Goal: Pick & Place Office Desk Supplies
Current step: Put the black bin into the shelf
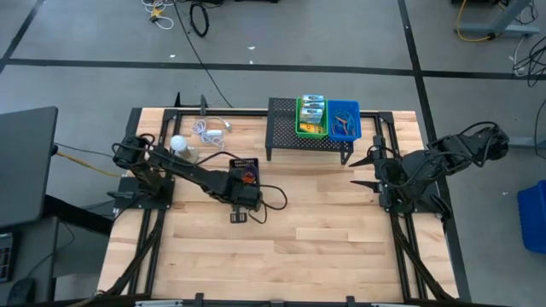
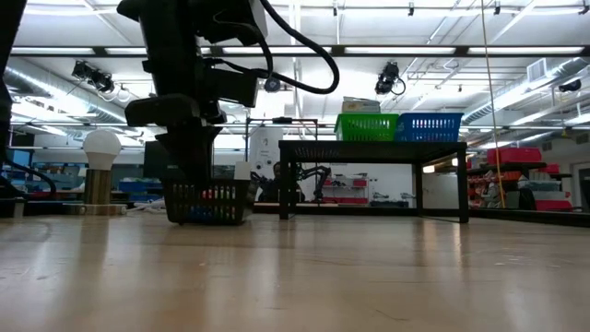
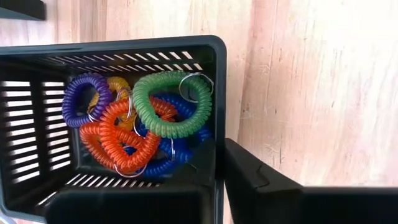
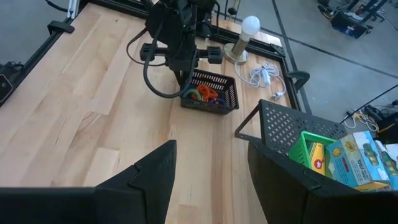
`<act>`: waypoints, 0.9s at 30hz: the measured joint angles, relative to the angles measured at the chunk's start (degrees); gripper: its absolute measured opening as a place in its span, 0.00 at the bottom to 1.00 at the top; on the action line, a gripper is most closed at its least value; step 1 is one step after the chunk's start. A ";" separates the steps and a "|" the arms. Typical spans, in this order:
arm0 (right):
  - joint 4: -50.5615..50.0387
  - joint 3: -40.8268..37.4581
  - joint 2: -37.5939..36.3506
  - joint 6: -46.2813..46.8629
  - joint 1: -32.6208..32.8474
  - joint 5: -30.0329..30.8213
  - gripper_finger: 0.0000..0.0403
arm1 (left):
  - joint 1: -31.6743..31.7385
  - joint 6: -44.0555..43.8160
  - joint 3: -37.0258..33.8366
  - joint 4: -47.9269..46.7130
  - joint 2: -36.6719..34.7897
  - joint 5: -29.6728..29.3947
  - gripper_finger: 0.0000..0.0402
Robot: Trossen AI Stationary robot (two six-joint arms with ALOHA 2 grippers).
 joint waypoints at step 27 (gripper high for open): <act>0.28 0.00 -0.02 0.12 0.00 -1.43 0.52 | -3.30 -2.49 -0.02 -0.74 -6.08 -6.43 0.03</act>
